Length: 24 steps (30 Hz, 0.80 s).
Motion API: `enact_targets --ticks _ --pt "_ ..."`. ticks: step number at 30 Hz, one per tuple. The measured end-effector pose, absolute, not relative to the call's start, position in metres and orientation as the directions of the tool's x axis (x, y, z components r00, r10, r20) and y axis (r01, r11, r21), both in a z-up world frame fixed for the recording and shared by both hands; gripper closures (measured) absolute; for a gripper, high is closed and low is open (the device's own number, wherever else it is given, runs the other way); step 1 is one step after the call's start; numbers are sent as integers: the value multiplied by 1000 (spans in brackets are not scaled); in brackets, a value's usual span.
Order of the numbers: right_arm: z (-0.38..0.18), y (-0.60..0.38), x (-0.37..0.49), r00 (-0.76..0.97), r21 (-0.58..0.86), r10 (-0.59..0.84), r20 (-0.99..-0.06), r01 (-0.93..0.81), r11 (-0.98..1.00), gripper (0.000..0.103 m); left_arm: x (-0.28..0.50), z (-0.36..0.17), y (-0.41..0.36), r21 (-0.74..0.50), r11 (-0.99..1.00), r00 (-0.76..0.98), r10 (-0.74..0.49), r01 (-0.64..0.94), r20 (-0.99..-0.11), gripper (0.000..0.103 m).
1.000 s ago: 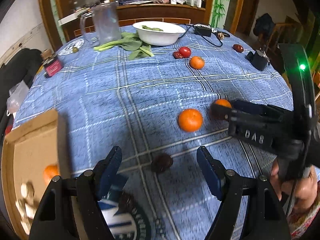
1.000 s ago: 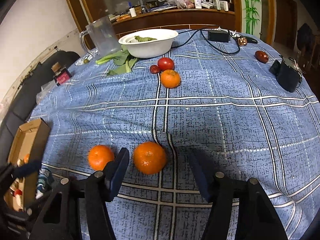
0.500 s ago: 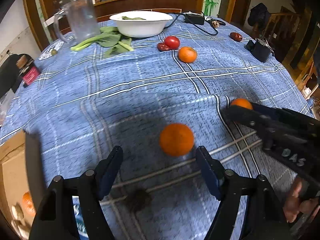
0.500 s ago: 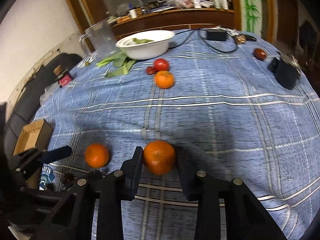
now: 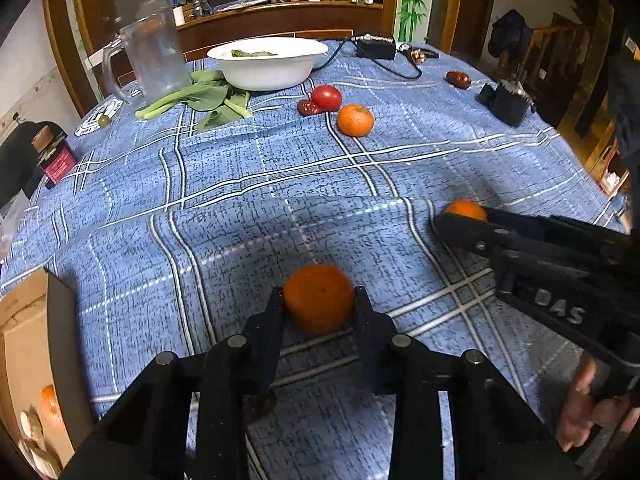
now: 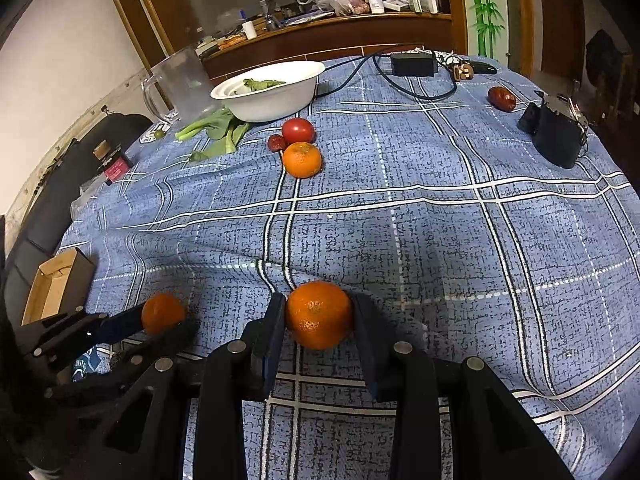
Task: Organize fruits
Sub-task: 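Carry both oranges into the cardboard box and open both tools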
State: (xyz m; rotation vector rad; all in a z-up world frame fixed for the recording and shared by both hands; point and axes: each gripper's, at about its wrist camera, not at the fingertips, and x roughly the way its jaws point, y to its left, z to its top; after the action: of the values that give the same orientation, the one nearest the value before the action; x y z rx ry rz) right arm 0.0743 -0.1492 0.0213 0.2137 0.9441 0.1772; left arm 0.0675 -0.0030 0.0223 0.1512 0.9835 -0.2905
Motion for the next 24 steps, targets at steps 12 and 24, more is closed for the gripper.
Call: enact_targets --ticks 12,24 --pt "25 -139 67 612 206 210 -763 -79 975 68 6 46 14 -125 953 546 -262 276 -796 72" --pt "44 -132 25 633 235 210 -745 -46 971 68 -47 68 91 -202 963 603 -268 177 -751 71"
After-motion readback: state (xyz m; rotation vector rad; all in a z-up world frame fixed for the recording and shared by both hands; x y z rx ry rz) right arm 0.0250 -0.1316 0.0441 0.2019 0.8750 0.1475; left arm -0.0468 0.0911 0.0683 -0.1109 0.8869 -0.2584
